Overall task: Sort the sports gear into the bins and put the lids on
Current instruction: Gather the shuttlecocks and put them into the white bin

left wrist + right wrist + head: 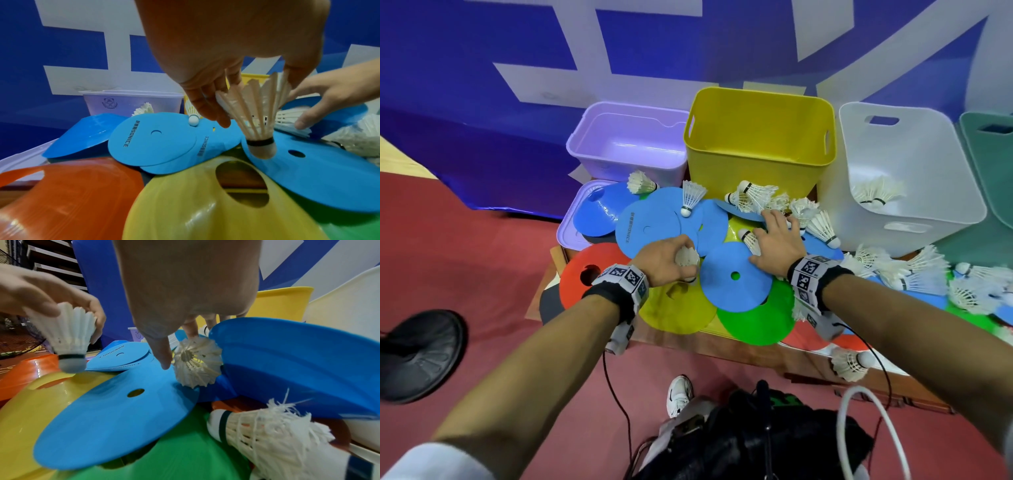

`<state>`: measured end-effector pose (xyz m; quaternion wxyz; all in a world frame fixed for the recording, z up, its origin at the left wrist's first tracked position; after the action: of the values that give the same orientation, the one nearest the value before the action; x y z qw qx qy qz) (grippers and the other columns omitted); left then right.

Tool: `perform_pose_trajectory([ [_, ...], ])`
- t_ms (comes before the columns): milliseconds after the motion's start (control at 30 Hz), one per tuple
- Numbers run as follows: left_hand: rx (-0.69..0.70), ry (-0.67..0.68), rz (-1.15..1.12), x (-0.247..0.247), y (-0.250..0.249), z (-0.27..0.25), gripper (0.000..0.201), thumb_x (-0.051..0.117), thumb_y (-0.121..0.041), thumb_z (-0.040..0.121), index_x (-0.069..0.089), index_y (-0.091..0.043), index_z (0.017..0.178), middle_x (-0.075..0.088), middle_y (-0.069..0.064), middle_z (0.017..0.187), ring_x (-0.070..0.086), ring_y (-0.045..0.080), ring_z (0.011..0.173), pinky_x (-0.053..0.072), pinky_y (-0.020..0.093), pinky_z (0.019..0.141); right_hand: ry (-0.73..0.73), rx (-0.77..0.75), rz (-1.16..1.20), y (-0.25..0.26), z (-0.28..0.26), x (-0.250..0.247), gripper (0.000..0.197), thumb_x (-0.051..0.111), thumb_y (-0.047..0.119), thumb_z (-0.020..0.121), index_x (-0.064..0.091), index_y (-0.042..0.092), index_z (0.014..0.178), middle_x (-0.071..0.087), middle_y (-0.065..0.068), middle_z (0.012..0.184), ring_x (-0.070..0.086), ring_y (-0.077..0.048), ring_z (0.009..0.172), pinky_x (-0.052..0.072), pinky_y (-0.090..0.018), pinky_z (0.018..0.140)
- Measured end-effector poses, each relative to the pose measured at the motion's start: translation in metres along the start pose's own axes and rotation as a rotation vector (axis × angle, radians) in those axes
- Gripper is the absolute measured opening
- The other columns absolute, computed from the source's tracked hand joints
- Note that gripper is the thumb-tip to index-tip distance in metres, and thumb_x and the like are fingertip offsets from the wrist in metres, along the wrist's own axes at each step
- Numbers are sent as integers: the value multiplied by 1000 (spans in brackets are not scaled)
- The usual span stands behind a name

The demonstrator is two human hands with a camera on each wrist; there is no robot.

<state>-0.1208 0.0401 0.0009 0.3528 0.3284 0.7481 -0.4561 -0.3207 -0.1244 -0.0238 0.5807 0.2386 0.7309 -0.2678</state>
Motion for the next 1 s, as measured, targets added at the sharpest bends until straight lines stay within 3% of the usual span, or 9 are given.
perform_pose_trajectory([
  [133, -29, -92, -96, -6, -10, 6, 45, 63, -57, 86, 51, -24, 115, 62, 1, 103, 58, 25, 86, 45, 36, 74, 29, 6, 10, -1, -2, -1, 55, 63, 49, 82, 55, 17, 126, 18, -14, 156, 9, -32, 145, 13, -51, 114],
  [333, -28, -99, -245, -1, -16, 13, 50, 71, -53, 81, 45, -25, 112, 62, 2, 101, 61, 24, 84, 51, 39, 75, -15, -87, 93, 0, -8, -1, 51, 64, 33, 82, 50, 16, 129, 21, -14, 157, 9, -30, 147, 10, -51, 115],
  [500, -23, -60, -274, 5, -14, 21, 54, 76, -33, 81, 38, -26, 118, 60, 4, 101, 60, 29, 84, 49, 40, 75, -109, -171, 175, -1, -11, -5, 41, 62, 27, 85, 51, 17, 124, 43, -4, 140, 29, -24, 138, 9, -45, 112],
  [633, -9, -15, -163, 11, -6, 24, 59, 68, -32, 87, 40, -30, 138, 52, 8, 121, 55, 30, 104, 46, 41, 86, -185, -222, 209, 2, -10, -7, 33, 59, 21, 85, 52, 16, 118, 54, -1, 119, 45, -21, 122, 8, -48, 113],
  [733, -42, 22, -89, 14, 1, 28, 50, 67, -35, 88, 47, -29, 134, 53, 10, 124, 54, 30, 109, 44, 38, 87, -161, -235, 262, 7, -7, -8, 33, 55, 24, 90, 52, 20, 122, 59, 2, 116, 51, -19, 116, 10, -48, 114],
  [1000, -83, 26, -80, 12, 1, 31, 43, 69, -35, 84, 52, -23, 122, 54, 7, 121, 54, 24, 98, 39, 31, 76, -80, -249, 260, 9, 0, -13, 41, 46, 39, 97, 46, 24, 135, 58, -1, 119, 53, -22, 111, 17, -44, 107],
])
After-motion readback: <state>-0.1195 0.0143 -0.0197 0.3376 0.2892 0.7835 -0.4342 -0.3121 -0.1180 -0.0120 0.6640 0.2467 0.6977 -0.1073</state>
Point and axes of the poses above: each hand's wrist, its own z-axis towards the middle knuckle, its own x-axis out of the palm, y = z × x, the point moved 1 cm from there along z, towards the middle knuckle
